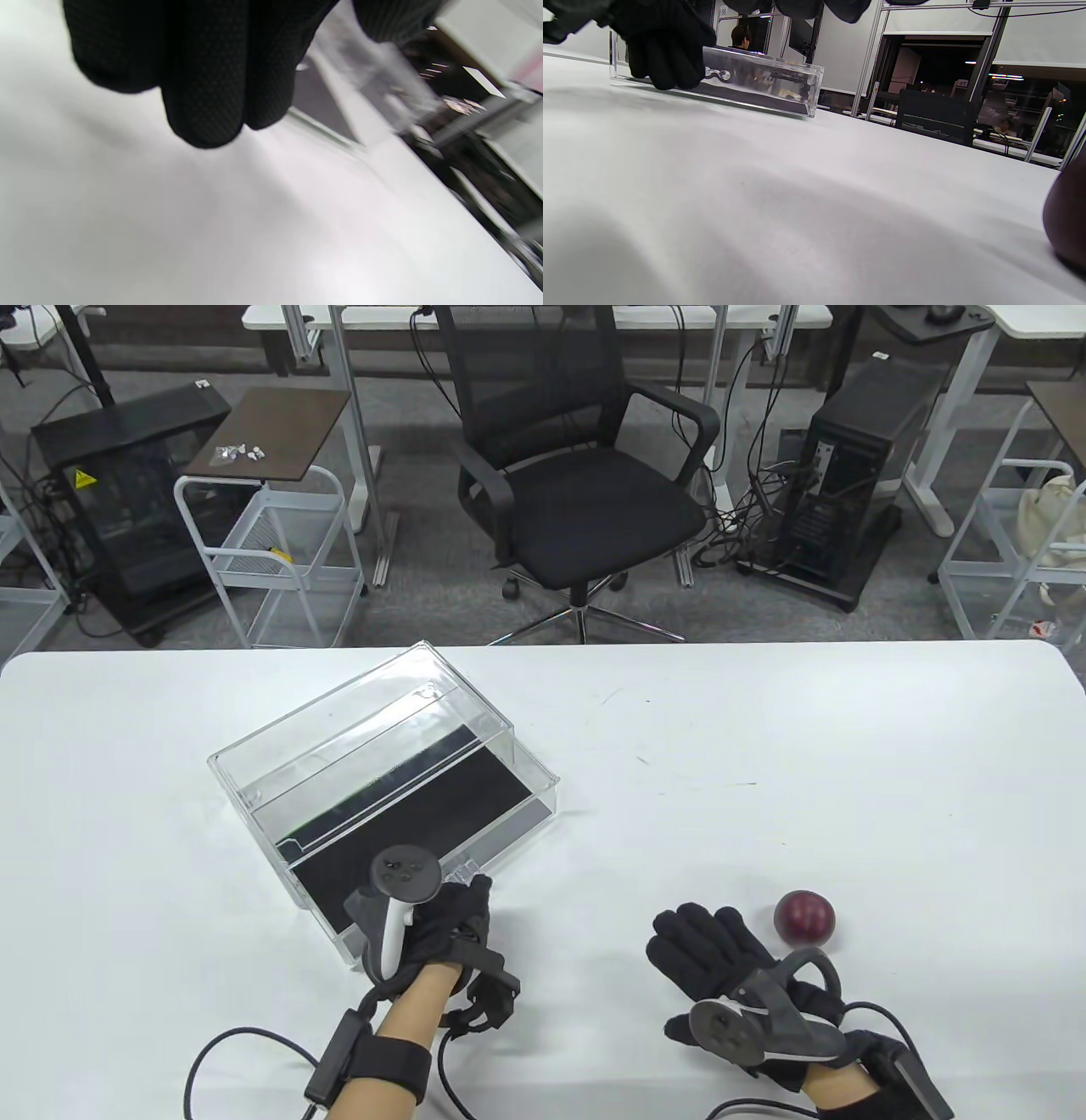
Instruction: Put the plum into the drawer organizer
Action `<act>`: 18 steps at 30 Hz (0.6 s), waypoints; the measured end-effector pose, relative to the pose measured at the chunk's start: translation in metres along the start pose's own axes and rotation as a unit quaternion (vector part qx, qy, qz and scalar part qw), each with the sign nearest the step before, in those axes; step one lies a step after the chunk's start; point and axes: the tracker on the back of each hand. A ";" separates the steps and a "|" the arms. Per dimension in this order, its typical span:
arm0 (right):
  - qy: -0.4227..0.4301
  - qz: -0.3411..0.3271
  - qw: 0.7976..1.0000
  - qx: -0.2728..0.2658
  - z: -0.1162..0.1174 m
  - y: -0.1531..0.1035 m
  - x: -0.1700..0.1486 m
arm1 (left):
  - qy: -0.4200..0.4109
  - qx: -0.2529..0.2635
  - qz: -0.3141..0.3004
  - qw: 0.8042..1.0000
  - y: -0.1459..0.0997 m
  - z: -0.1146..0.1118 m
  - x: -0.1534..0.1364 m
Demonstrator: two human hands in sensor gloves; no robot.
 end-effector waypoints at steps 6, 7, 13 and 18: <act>-0.004 -0.006 1.000 0.011 0.003 -0.001 0.003 | 0.129 0.054 -0.262 0.955 -0.037 0.003 0.047; -0.005 -0.008 1.000 0.013 0.004 -0.001 0.004 | 0.147 0.051 -0.283 0.946 -0.039 0.000 0.050; -0.013 -0.017 0.999 0.043 0.016 0.001 0.010 | 0.305 0.049 -0.366 0.878 -0.049 -0.033 0.048; -0.029 0.017 0.999 0.029 0.011 0.005 -0.001 | 0.308 0.041 -0.386 0.869 -0.047 -0.039 0.042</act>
Point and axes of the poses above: the tracker on the back of each hand, its own x axis roughly to the thumb side, its own y axis roughly from the wrist to the fingertips, z = x × y, and after that the axes turned 15 degrees about y, right-handed
